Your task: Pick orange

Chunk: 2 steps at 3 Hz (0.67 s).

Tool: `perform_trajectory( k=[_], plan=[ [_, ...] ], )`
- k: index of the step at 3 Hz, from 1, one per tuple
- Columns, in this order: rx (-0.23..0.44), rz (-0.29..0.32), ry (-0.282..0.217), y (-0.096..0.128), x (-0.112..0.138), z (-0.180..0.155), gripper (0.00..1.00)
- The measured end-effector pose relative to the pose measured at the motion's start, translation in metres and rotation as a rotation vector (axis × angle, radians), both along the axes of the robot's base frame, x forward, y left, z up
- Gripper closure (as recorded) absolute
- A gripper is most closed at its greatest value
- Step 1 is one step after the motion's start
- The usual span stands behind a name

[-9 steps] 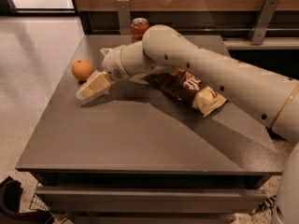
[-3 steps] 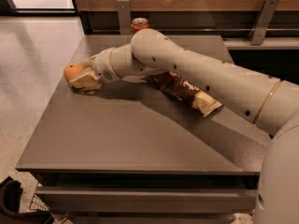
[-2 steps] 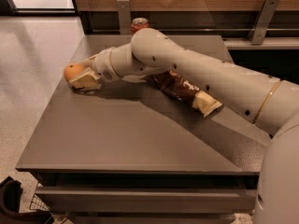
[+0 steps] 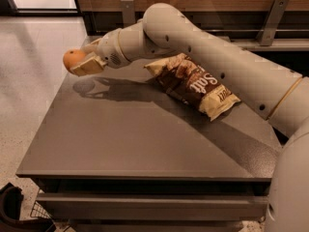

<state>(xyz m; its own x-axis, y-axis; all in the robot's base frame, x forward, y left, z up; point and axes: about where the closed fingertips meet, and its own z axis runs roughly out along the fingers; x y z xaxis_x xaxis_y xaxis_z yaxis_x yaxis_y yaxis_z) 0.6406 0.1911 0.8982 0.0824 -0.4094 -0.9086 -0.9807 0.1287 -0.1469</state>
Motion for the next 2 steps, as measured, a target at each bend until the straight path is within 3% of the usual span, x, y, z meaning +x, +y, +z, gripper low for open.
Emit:
perform_trajectory(
  k=[2],
  plan=[
    [-0.029,0.069,-0.038,-0.020,0.003,0.064,1.00]
  ],
)
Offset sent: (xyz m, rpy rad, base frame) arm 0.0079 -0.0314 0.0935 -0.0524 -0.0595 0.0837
